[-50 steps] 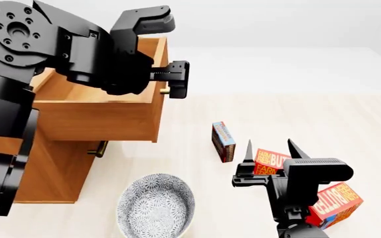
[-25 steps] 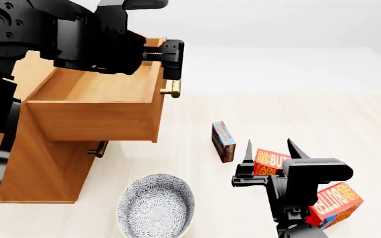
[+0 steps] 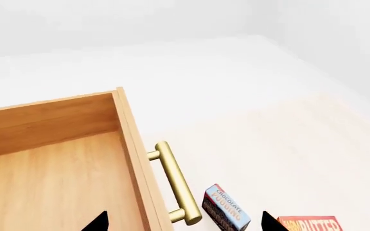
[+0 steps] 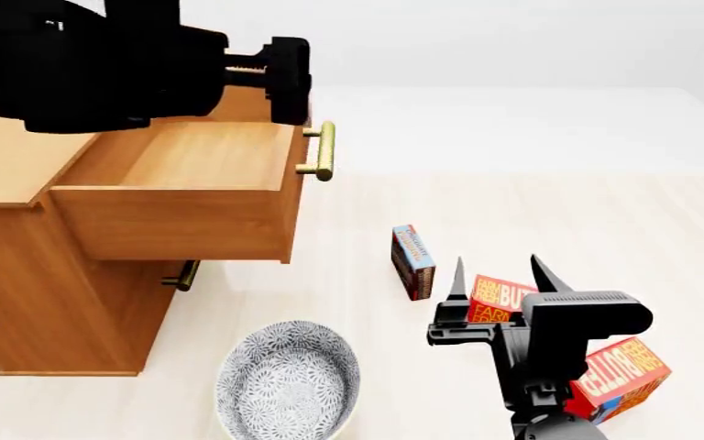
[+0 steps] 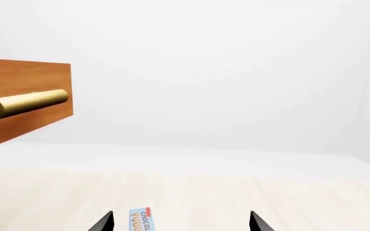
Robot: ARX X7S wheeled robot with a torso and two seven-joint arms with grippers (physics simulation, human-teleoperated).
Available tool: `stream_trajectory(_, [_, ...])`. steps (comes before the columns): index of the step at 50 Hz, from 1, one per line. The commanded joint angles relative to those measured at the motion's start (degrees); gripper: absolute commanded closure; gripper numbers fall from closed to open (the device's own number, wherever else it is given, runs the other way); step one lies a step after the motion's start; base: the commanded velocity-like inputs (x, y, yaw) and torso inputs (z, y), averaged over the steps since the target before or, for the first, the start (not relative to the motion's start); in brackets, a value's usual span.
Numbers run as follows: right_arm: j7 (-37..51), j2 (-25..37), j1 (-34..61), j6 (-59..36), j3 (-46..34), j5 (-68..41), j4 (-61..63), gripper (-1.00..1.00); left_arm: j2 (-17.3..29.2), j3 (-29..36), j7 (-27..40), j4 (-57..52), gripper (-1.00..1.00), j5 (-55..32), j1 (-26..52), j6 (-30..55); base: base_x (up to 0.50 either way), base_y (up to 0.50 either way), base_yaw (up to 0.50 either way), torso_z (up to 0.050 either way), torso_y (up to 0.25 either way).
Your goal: Put the chocolate pudding in the top drawer of the cabinet and close it.
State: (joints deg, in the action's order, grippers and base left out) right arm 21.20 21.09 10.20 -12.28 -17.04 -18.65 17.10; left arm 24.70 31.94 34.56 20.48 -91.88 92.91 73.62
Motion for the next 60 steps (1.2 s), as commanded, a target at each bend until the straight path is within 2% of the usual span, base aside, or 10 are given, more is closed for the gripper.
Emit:
stream_trajectory(1, [0.2, 0.1, 0.1, -0.2, -0.3, 0.0, 0.4, -1.00, 4.1, -3.9, 3.6, -12.3, -1.00, -2.4, -4.6, -3.0, 0.00, 0.00, 0.00, 0.000, 0.000])
stream_trajectory(9, [0.3, 0.3, -0.1, -0.2, -0.4, 0.1, 0.7, -1.00, 6.8, -6.5, 5.2, -21.4, -1.00, -3.0, -9.1, -5.9, 0.00, 0.00, 0.00, 0.000, 0.000])
stream_trajectory(18, [0.4, 0.4, 0.0, -0.2, -0.7, 0.1, 0.8, -1.00, 9.6, -8.9, 3.9, -31.3, -1.00, -0.2, -14.0, -9.7, 0.00, 0.00, 0.00, 0.000, 0.000])
stream_trajectory(27, [0.5, 0.4, 0.2, -0.3, -0.8, 0.0, 0.7, -1.00, 12.7, -10.7, -1.9, -41.5, -1.00, 6.6, -19.1, -14.4, 0.00, 0.00, 0.00, 0.000, 0.000])
stream_trajectory(31, [0.5, 0.4, 0.3, -0.3, -0.9, 0.0, 0.7, -1.00, 13.4, -11.8, -2.2, -44.8, -1.00, 8.0, -21.6, -16.5, 0.00, 0.00, 0.00, 0.000, 0.000])
stream_trajectory(40, [0.7, 0.5, 0.2, -0.3, -1.0, -0.1, 1.0, -1.00, 14.5, -14.5, -2.0, -51.1, -1.00, 11.6, -28.1, -21.8, 0.00, 0.00, 0.00, 0.000, 0.000])
stream_trajectory(48, [0.8, 0.6, 0.3, -0.3, -1.1, -0.1, 0.8, -1.00, 15.1, -16.1, -1.4, -54.9, -1.00, 19.3, -34.6, -27.1, 0.00, 0.00, 0.00, 0.000, 0.000])
stream_trajectory(60, [0.9, 0.8, 0.0, -0.2, -1.2, -0.1, 1.0, -1.00, 16.5, -17.9, -1.0, -59.6, -1.00, 26.5, -43.4, -33.0, 0.00, 0.00, 0.00, 0.000, 0.000])
